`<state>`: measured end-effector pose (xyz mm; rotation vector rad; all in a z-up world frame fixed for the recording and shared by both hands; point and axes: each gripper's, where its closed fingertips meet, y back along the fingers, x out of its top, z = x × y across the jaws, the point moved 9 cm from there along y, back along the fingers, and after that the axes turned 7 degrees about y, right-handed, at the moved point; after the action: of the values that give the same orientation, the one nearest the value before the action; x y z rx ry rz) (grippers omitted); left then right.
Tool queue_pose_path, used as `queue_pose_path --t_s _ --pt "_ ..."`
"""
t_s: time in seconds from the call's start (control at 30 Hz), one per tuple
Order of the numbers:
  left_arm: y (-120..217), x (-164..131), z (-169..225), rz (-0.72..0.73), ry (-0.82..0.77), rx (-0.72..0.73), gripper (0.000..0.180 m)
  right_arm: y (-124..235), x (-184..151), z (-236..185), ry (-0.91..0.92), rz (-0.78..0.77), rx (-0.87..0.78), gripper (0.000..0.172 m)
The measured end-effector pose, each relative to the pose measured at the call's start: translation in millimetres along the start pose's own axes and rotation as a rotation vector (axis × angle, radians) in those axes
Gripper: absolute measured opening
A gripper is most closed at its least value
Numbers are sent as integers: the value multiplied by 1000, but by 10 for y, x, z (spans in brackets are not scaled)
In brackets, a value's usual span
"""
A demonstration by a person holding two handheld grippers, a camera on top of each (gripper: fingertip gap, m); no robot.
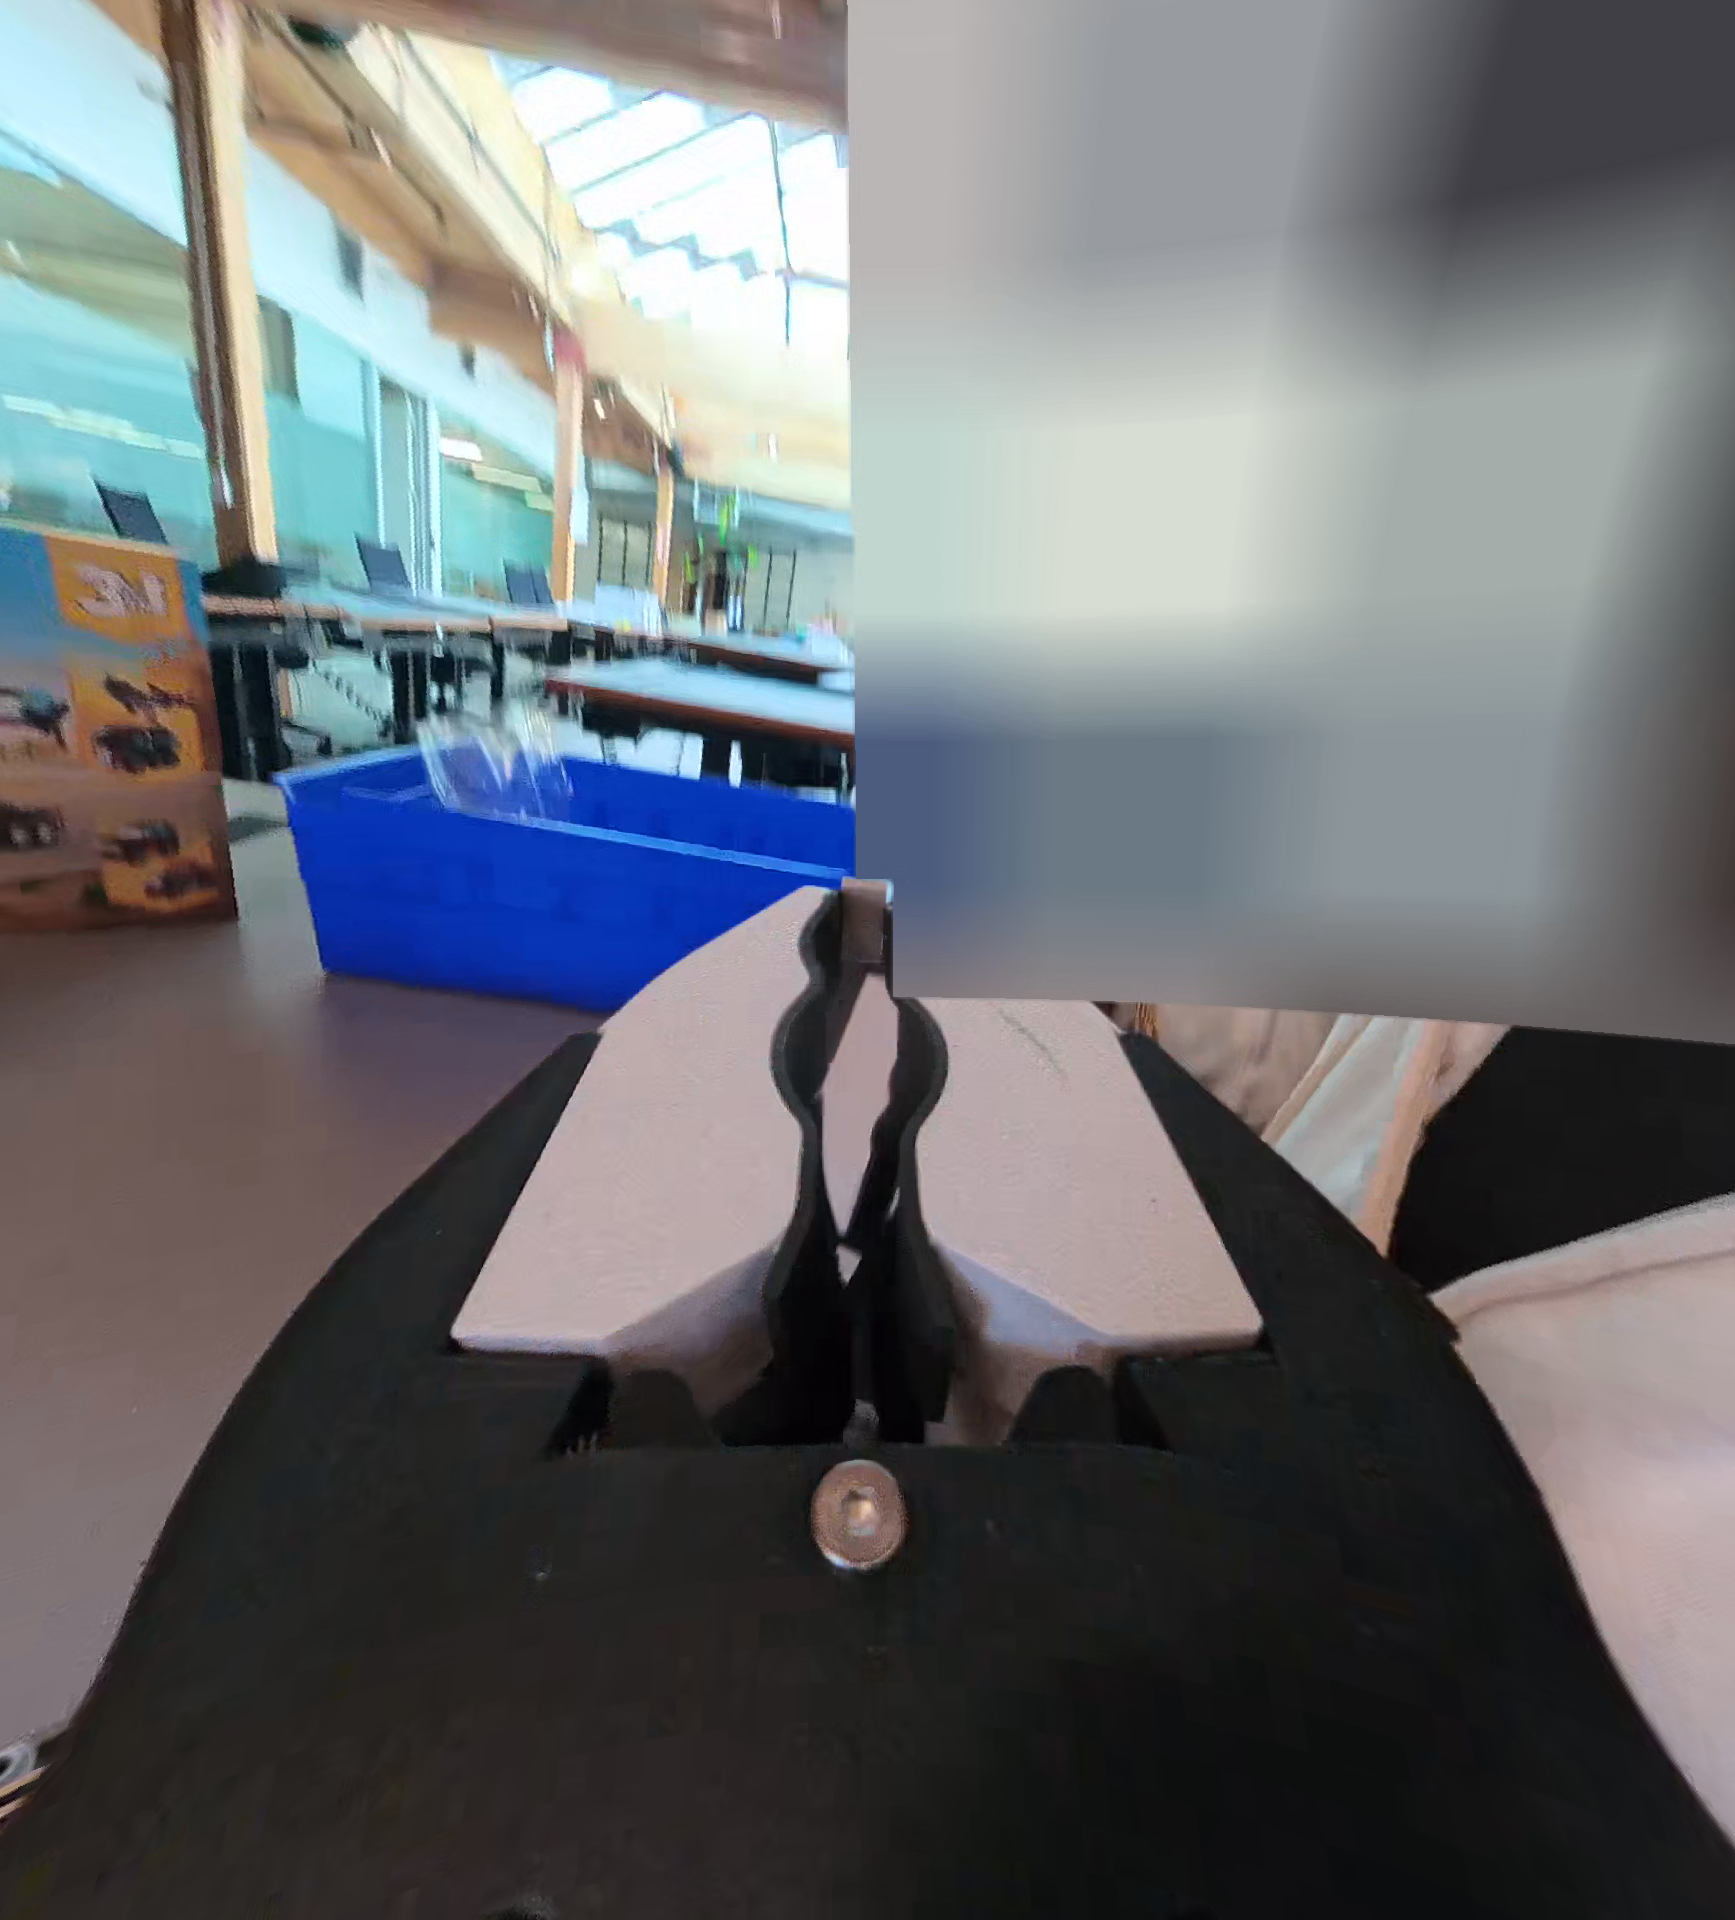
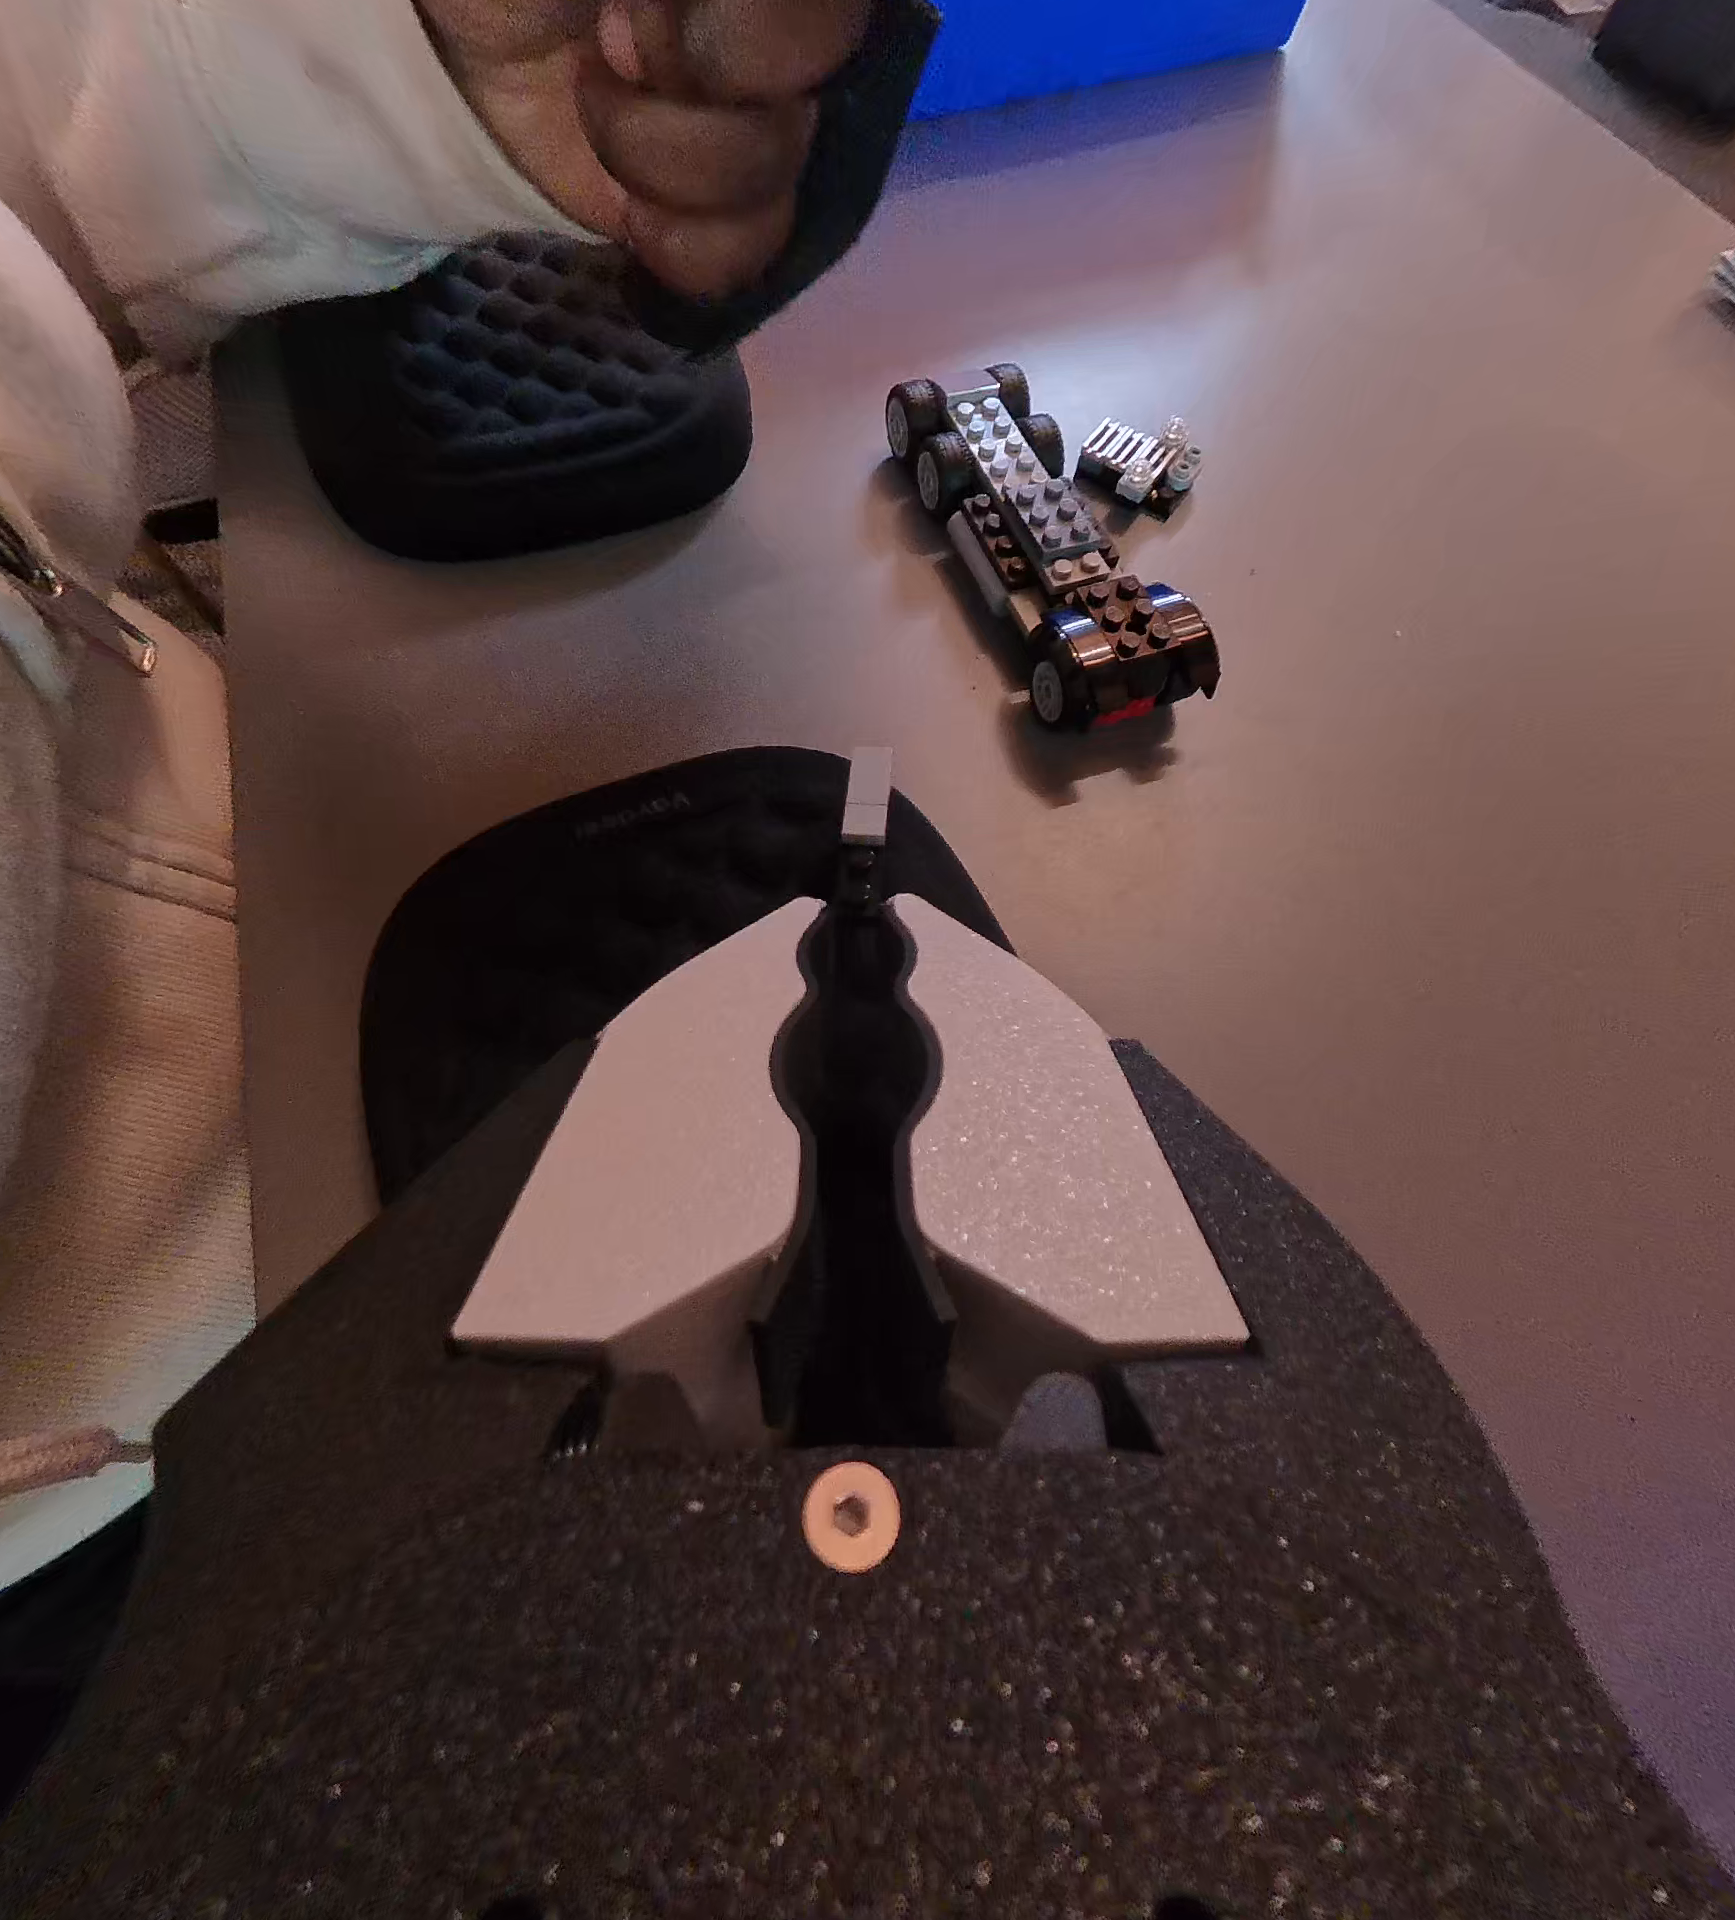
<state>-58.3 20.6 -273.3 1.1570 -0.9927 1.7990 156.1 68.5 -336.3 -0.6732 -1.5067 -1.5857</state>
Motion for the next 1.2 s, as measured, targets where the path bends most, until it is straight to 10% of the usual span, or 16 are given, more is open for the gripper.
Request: queue_pose_path --t_s 0.23,0.43,0.67,0.9,1.2 --pt "331 271 296 69 -173 201 8 -10 -31 -43 41 -26 -65 8" --pt "1274 879 726 -30 -436 864 8 -55 -34 -77 90 -72 -86 8" --pt "2039 1113 819 -256 -342 1305 8 -59 -35 -71 82 -76 -88 8" --pt "2309 735 152 -608 -22 1443 8 -58 -35 -69 78 -76 -87 8" --pt "2378 679 68 -618 -6 1452 30 -58 -39 -60 68 -72 -81 8"
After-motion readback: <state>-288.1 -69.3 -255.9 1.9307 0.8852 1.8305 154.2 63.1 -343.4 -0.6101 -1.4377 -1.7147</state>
